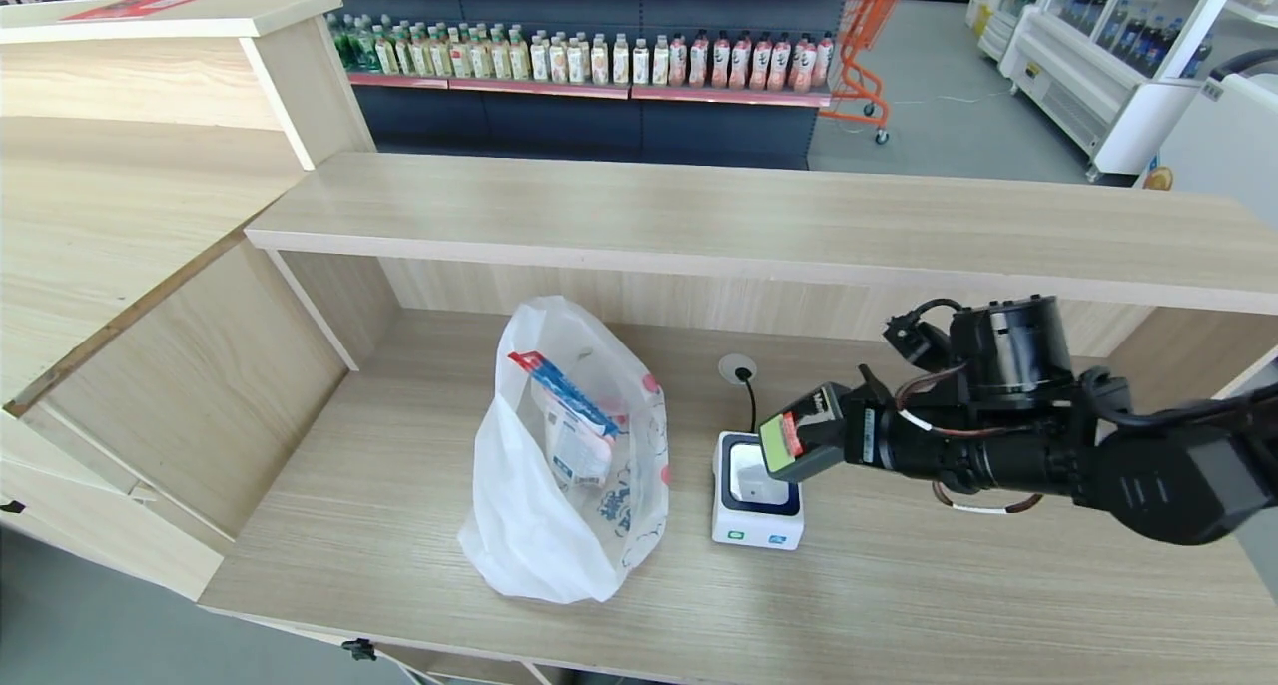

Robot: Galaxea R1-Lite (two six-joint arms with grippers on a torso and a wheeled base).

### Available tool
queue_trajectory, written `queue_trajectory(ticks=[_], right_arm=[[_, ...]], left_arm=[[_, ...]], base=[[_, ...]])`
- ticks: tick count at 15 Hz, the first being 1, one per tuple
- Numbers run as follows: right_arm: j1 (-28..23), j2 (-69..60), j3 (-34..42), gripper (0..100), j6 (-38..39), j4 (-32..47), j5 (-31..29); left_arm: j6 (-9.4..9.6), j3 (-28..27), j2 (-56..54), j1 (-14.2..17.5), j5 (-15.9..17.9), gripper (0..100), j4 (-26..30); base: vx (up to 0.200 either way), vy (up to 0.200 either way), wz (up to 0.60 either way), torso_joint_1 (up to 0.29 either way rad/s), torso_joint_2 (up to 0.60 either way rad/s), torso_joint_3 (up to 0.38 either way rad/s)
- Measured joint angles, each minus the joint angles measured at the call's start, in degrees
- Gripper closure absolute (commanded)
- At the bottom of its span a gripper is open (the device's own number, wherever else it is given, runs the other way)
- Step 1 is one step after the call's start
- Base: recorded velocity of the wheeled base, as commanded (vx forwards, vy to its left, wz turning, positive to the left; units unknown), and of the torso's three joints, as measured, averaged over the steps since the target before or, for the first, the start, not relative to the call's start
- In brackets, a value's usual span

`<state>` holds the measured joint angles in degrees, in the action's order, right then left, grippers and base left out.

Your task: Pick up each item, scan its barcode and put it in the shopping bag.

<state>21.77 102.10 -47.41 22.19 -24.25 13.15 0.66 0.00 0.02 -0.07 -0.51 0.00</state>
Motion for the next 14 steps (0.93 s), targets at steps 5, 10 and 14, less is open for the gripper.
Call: queue_trajectory(ticks=[5, 10, 14], right_arm=[[2.6, -10.9, 6.9, 100, -5.8, 0.4, 0.8], [6.2, -10.5, 7.9, 100, -5.9, 1.3, 0.7], [9.4, -5.9, 7.0, 100, -6.1, 1.1, 0.2]], left_arm=[[0.0, 0.0, 0.0, -0.1, 0.0, 0, 0.0], [-0.04, 0.0, 0.0, 0.0, 0.0, 0, 0.0], [-0.2, 0.0, 0.0, 0.0, 0.0, 0, 0.0]], base=[[0.0, 0.2, 0.0, 0.004, 0.01, 0.001], [0.0, 0.08, 0.0, -0.002, 0.0, 0.002], [0.0, 0.0, 0.0, 0.0, 0.0, 0.0]])
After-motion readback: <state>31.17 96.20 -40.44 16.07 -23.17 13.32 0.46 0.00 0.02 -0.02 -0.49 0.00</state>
